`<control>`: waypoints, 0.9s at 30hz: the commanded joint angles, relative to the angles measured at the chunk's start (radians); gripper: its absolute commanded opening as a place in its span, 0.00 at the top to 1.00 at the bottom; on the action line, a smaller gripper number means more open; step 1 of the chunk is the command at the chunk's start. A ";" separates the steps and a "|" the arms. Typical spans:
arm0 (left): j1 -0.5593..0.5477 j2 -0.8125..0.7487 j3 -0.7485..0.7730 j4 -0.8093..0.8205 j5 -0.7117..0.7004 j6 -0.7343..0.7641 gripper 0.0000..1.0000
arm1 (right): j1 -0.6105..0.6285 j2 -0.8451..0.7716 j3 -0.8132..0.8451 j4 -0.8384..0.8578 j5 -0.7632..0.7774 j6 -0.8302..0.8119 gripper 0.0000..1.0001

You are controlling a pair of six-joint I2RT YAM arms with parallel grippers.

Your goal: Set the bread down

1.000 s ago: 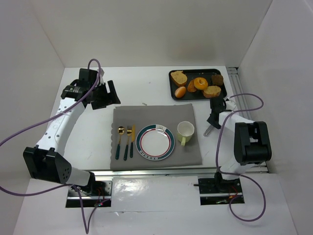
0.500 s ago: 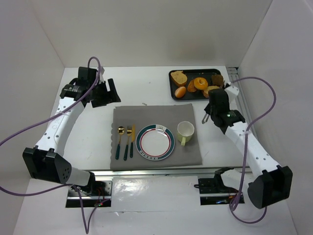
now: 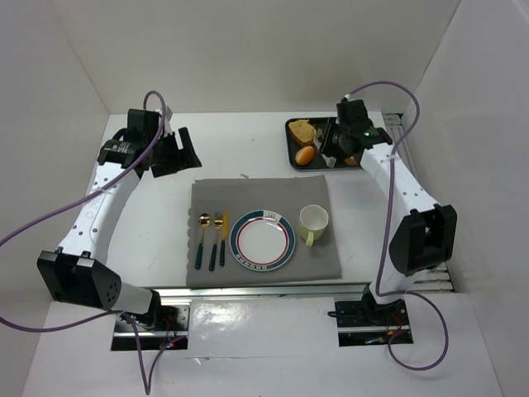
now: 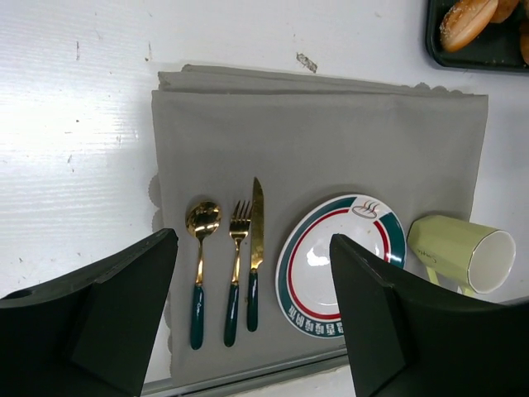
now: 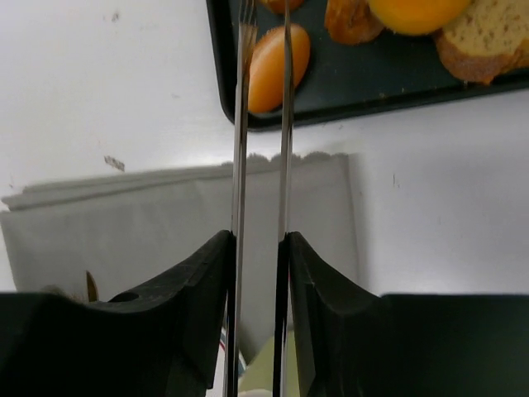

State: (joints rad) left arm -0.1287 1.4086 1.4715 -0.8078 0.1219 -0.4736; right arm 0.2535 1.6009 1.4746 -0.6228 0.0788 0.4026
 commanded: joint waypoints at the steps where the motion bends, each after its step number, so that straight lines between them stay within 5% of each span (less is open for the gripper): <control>1: 0.011 -0.025 0.041 0.016 -0.008 0.003 0.13 | -0.065 0.053 0.122 0.009 -0.080 -0.031 0.60; 27: 0.020 0.024 0.030 0.025 0.021 -0.007 0.13 | -0.158 0.372 0.274 0.159 -0.211 0.005 0.53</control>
State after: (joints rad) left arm -0.1143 1.4296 1.4792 -0.8066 0.1341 -0.4751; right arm 0.1020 1.9808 1.6981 -0.5381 -0.1127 0.3958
